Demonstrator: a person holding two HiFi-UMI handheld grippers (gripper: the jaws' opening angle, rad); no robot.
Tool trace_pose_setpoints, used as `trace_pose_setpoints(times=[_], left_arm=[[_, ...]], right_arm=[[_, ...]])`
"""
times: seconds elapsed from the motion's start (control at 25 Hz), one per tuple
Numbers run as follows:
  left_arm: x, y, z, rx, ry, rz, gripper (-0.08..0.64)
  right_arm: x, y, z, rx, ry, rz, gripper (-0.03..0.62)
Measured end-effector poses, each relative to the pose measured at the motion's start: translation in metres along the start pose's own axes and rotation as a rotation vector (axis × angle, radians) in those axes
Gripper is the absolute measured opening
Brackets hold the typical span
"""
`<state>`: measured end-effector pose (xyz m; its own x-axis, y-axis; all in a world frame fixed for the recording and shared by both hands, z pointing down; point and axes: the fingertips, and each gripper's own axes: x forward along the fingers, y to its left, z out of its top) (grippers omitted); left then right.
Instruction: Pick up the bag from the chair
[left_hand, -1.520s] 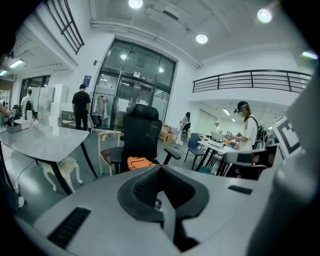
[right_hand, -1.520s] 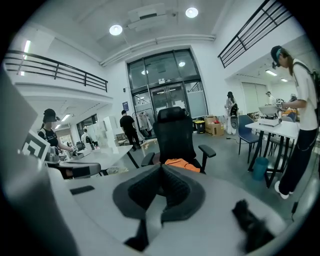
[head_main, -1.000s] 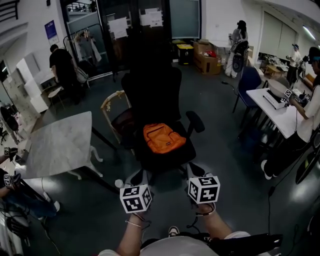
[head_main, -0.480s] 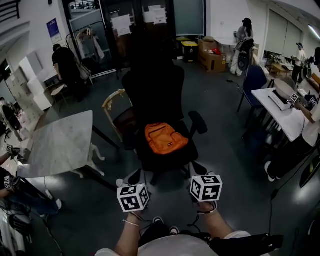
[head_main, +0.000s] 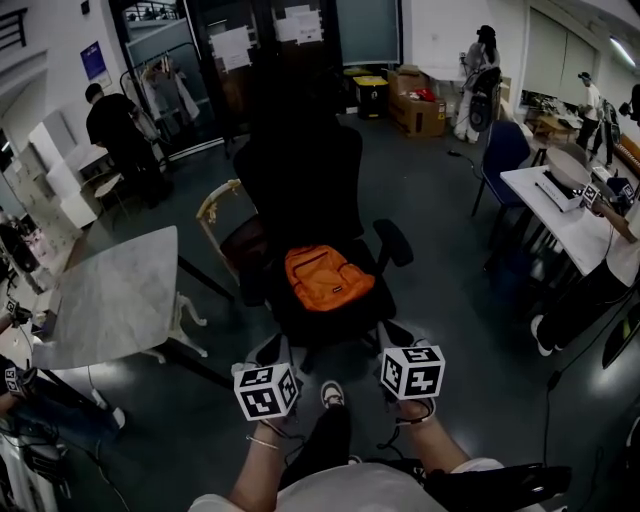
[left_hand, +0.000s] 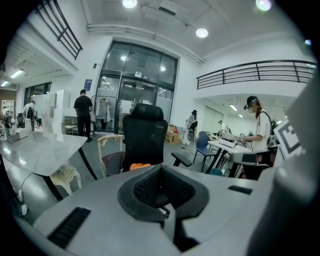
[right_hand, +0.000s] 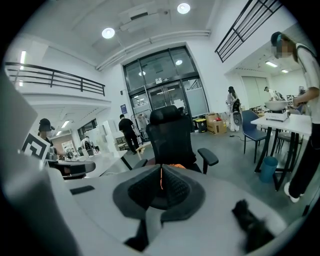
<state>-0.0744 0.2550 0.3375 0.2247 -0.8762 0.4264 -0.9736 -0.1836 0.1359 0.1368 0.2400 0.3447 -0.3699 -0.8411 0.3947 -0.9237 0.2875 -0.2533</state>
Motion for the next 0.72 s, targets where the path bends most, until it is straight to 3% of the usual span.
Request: trace_pose_setpoints(times=[0.32, 0.72], left_arm=[[0.06, 0.014, 0.024, -0.003, -0.024, -0.02, 0.012], [0.137, 0.039, 0.075, 0.001, -0.021, -0.02, 0.012]], right_arm=[[0.054, -0.02, 0.023, -0.02, 0.003, -0.023, 0.034], [0.137, -0.038, 0.086, -0.027, -0.016, -0.021, 0.034]])
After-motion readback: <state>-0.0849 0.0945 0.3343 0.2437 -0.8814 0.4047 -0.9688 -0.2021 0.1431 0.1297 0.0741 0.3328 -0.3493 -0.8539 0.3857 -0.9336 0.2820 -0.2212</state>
